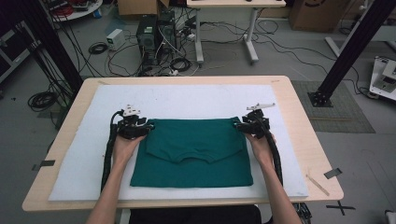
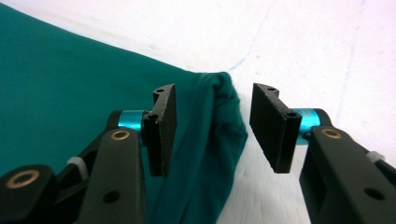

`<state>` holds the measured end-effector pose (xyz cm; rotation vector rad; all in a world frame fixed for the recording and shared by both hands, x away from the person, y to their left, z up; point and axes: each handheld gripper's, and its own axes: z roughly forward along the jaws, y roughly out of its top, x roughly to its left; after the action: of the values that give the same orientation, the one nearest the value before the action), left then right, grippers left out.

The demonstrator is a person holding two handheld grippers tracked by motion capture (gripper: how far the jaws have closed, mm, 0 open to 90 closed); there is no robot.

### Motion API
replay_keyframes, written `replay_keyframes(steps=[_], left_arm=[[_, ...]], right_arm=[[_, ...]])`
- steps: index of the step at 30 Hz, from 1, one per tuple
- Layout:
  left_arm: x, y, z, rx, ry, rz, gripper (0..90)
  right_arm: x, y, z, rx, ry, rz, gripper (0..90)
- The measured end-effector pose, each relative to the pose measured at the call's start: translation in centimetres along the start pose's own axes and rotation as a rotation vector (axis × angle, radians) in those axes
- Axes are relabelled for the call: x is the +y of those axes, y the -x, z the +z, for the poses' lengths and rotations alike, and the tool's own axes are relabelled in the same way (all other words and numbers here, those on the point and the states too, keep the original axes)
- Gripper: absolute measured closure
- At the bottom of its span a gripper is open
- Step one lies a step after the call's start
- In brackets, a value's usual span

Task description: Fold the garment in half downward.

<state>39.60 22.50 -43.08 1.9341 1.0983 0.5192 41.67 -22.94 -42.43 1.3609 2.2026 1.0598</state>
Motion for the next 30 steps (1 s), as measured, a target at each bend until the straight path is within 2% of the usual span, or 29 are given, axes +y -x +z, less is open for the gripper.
replay_keyframes(steps=[3, 5, 8, 11, 14, 18, 22, 25, 28, 30], left_arm=[[-1.0, 1.0, -1.5, -0.039, -0.038, 0.034, 53.6], [-2.0, 1.8, -2.6, -0.082, -0.057, 0.062, 52.9], [-3.0, 2.6, -3.6, -0.125, -0.049, 0.051, 52.7], [-3.9, 3.1, -4.0, -0.13, -0.075, 0.027, 52.4], [-4.6, 3.2, -3.6, -0.12, -0.101, 0.026, 52.5], [-4.8, 3.4, -3.7, -0.112, -0.103, 0.048, 56.1], [-5.0, 3.9, -3.7, -0.1, -0.089, 0.073, 66.0], [-5.1, 4.0, -3.7, -0.102, -0.083, 0.082, 75.1], [-5.1, 3.9, -3.8, -0.106, -0.071, 0.079, 82.8], [-5.1, 3.9, -3.8, -0.105, -0.071, 0.081, 84.9]], right_arm=[[-1.3, -0.6, -1.9, 0.049, 0.026, -0.007, 47.4], [-2.3, -1.0, -3.1, 0.069, 0.044, -0.017, 47.4], [-4.0, -1.4, -4.6, 0.107, 0.078, 0.0, 46.8], [-5.3, -1.6, -5.1, 0.126, 0.072, 0.008, 45.8], [-6.3, -1.7, -5.3, 0.134, 0.081, 0.029, 45.0], [-6.7, -1.8, -5.1, 0.109, 0.04, -0.002, 44.6], [-7.0, -2.6, -4.6, 0.104, 0.015, -0.044, 48.4], [-6.9, -3.3, -4.1, 0.078, -0.018, -0.085, 51.7], [-6.9, -3.8, -3.7, 0.066, -0.04, -0.115, 60.3], [-6.9, -4.2, -3.6, 0.049, -0.046, -0.133, 65.2]])
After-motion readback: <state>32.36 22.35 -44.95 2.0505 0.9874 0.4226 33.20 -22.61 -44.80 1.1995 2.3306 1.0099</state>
